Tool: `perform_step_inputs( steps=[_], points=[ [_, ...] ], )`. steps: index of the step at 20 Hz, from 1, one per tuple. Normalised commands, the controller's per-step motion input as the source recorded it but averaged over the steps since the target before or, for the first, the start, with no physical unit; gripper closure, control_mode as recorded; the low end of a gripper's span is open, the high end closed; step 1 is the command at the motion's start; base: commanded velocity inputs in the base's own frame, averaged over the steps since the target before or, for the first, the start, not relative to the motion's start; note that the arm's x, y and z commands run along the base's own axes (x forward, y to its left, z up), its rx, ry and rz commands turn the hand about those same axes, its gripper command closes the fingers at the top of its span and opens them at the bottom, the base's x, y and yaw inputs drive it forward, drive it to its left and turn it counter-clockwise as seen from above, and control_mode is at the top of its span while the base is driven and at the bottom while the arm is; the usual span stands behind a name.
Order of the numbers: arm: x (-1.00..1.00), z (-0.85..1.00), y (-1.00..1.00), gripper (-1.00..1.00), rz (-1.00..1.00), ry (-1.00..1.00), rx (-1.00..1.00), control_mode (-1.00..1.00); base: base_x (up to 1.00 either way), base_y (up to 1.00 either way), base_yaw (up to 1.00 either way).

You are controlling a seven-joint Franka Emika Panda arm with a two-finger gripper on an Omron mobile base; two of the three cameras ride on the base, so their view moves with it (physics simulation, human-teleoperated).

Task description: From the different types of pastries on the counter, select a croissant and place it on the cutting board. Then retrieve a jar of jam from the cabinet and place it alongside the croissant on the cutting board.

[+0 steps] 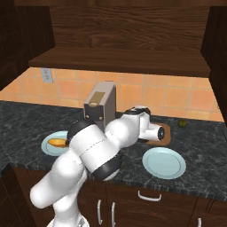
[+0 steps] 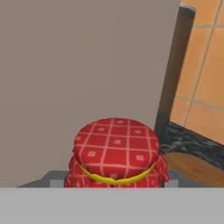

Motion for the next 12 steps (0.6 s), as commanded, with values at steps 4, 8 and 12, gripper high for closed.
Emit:
perform_step_inputs(
  steps=[4,8,12],
  points=[
    [0.39,-0.30,-0.10,1.00,0.08,0.00,0.00,-1.00,0.00,0.00,0.00],
    [0.22,-0.35,-0.01,1.00,0.03,0.00,0.00,-1.00,0.00,0.00,0.00],
    [0.01,-0.33,0.03,1.00,0.00,-0.01,0.00,-1.00,0.00,0.00,0.00]
  ],
)
